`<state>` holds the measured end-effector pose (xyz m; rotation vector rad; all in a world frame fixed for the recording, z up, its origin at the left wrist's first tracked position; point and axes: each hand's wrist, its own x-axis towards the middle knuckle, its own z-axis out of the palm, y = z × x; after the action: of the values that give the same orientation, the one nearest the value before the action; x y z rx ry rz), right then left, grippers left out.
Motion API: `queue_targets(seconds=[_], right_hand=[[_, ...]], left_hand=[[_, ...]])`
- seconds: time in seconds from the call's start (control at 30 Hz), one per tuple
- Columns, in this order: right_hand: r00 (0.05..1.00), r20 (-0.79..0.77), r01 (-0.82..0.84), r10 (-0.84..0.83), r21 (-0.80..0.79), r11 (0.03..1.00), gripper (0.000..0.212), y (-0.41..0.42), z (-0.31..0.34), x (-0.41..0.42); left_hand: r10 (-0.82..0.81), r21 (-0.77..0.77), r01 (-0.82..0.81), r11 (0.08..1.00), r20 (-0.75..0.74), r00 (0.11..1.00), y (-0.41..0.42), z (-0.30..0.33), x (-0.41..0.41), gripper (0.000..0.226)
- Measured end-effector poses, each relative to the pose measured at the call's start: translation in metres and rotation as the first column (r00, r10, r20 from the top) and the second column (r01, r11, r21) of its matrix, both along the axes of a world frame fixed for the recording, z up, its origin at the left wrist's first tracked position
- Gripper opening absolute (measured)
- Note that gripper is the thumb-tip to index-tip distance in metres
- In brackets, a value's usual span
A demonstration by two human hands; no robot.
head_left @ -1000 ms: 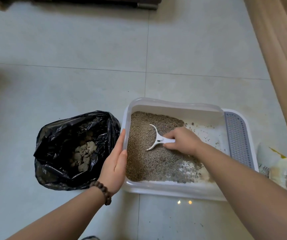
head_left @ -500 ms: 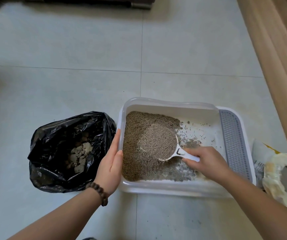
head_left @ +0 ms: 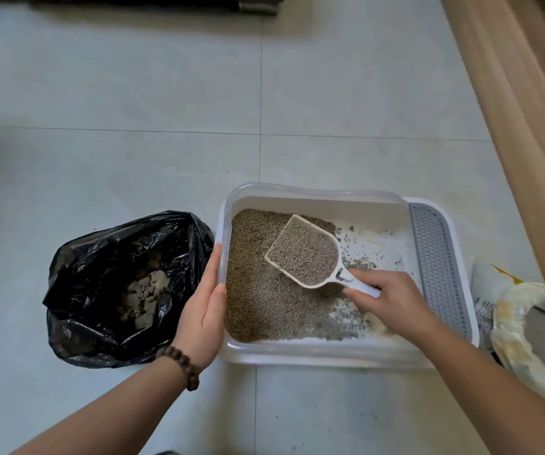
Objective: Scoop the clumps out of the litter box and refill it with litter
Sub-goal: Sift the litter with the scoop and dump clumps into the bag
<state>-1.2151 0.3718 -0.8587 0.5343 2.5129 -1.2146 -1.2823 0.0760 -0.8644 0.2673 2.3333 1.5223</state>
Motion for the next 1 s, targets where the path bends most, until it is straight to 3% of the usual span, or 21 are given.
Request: queue_targets(seconds=[0.33,0.73,1.0], right_hand=[[0.999,-0.043,0.028,-0.028,-0.018,0.999,0.035,-0.001,0.002,0.009],[1.0,-0.008,-0.022,0.023,0.115,0.993,0.036,0.013,0.02,0.015],[0.999,-0.005,-0.042,0.043,0.112,0.993,0.036,0.015,0.018,0.016]], left_hand=[[-0.003,-0.008,0.003,1.0,-0.014,1.0,0.0,0.001,0.001,0.059],[-0.004,-0.005,0.004,1.0,-0.012,1.0,0.0,0.0,0.0,0.055],[0.0,-0.009,0.0,1.0,-0.011,1.0,0.0,0.002,0.001,0.054]])
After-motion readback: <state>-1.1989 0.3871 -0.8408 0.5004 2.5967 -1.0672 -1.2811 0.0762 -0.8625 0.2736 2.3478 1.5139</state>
